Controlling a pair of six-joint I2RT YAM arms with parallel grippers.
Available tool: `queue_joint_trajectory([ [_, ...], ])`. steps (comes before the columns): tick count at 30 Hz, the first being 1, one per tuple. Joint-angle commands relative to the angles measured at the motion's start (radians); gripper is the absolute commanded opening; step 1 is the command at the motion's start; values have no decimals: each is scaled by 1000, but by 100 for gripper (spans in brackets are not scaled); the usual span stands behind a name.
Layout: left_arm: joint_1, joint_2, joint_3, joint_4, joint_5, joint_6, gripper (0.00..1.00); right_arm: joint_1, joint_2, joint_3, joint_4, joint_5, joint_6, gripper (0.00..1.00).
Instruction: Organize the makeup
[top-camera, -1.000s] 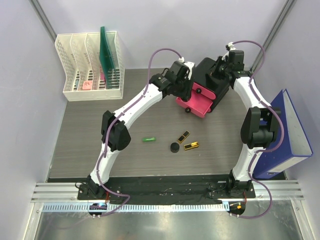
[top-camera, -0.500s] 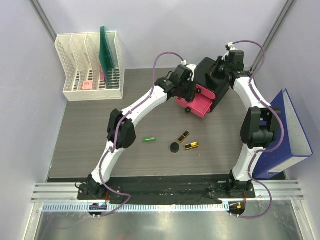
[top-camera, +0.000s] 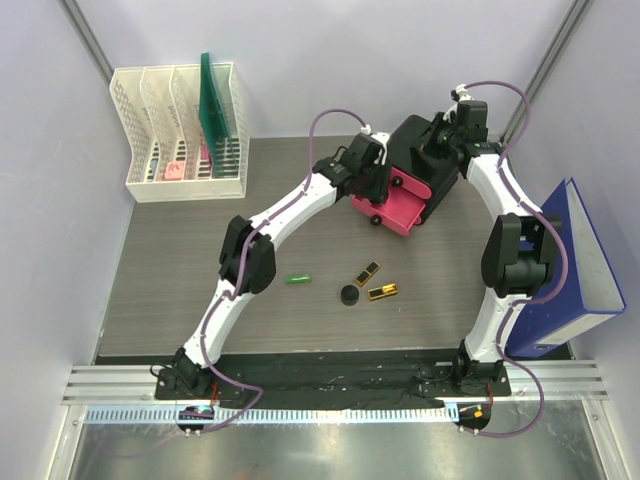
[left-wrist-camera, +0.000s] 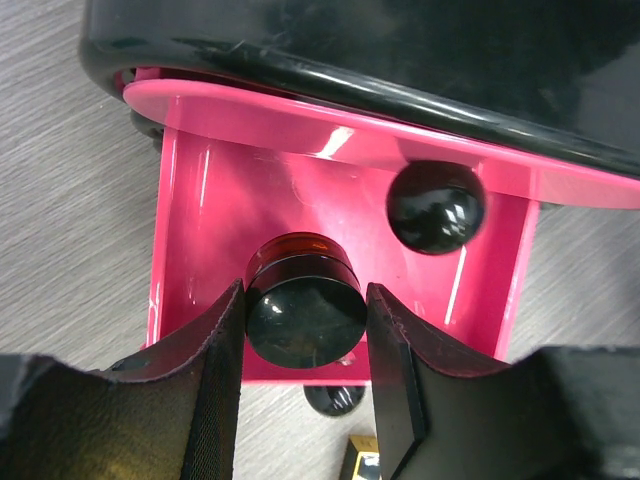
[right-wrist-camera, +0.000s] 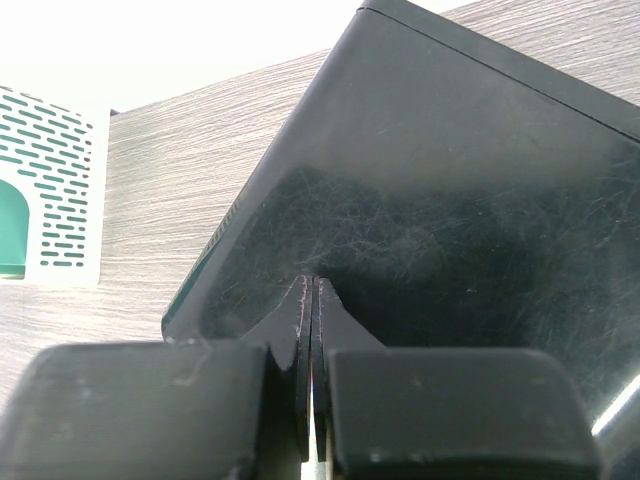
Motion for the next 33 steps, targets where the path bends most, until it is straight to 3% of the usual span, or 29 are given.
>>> queue_joint_trajectory([
  [1, 10, 9, 46, 64, -8, -21, 36, 9, 97, -89, -299, 57, -44, 1],
  [4, 12, 20, 54, 76, -11, -20, 47, 11, 99, -89, -299, 58, -42, 1],
  [13, 15, -28, 48, 170, 17, -16, 61, 12, 99, -86, -300, 65, -47, 1],
  [19, 15, -69, 33, 171, 28, -9, 62, 12, 99, -85, -302, 63, -50, 1],
  [25, 12, -224, -92, 176, 52, 22, 62, 12, 100, -82, -303, 65, -48, 1],
  [33, -12, -417, -395, 104, 49, 137, 64, 11, 105, -80, -303, 68, -50, 1],
])
